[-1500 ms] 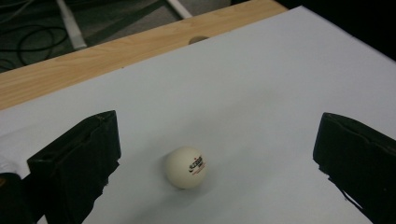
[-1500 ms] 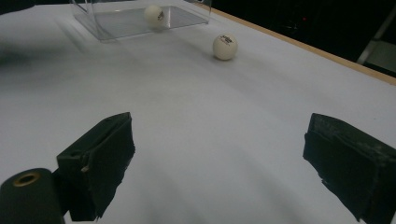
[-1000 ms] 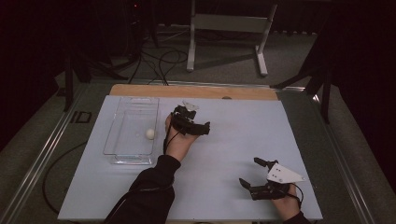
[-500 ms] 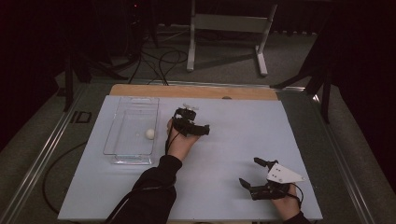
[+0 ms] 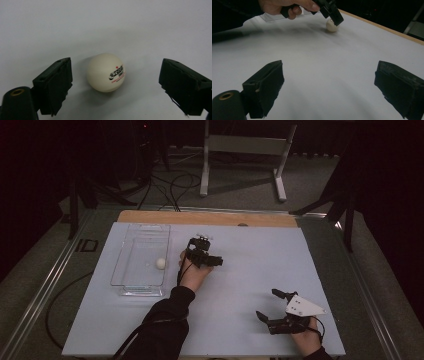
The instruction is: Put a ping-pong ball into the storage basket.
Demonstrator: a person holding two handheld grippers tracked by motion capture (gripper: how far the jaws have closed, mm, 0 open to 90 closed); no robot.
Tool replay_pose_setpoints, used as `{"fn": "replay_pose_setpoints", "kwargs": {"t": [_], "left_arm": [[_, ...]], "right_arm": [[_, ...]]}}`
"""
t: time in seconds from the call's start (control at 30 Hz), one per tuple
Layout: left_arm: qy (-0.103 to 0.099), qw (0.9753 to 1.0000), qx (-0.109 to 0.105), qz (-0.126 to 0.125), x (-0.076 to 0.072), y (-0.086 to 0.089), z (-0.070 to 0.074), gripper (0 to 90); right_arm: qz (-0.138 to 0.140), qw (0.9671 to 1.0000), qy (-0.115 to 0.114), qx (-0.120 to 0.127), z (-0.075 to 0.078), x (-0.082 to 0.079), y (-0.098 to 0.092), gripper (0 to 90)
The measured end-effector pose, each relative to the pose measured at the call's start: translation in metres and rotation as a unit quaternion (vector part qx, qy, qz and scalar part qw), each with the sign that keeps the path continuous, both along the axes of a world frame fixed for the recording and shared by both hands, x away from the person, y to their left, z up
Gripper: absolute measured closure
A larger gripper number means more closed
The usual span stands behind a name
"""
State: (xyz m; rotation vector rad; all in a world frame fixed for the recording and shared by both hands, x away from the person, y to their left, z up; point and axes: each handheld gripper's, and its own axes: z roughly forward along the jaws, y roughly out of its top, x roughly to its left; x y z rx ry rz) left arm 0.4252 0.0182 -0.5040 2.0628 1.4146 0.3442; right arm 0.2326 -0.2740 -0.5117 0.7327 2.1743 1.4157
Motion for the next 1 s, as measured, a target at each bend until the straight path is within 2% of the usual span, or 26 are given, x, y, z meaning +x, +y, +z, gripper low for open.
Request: {"fn": "replay_pose_setpoints", "kwargs": {"t": [0.2, 0.57, 0.83, 0.9, 1.0], "left_arm": [[0.007, 0.9999, 0.007, 0.005, 0.004, -0.001, -0.005, 17.5], [0.018, 0.9993, 0.033, 0.011, 0.009, -0.007, -0.016, 26.8], [0.011, 0.9992, 0.035, 0.017, 0.01, -0.01, -0.016, 43.5], [0.007, 0.9989, 0.042, 0.018, 0.009, -0.01, -0.015, 48.3], [0.008, 0.9987, 0.048, 0.016, 0.009, -0.009, -0.013, 50.2]], "right_arm": [[0.001, 1.0, 0.001, 0.0, 0.0, 0.0, 0.0, 8.6], [0.0, 1.0, 0.003, 0.002, 0.0, 0.0, -0.001, 8.6], [-0.002, 1.0, 0.003, 0.002, 0.0, -0.001, -0.001, 8.6], [-0.001, 1.0, 0.003, 0.002, 0.0, 0.0, -0.001, 8.6], [0.0, 1.0, 0.002, 0.002, 0.0, 0.0, -0.002, 8.6]]}}
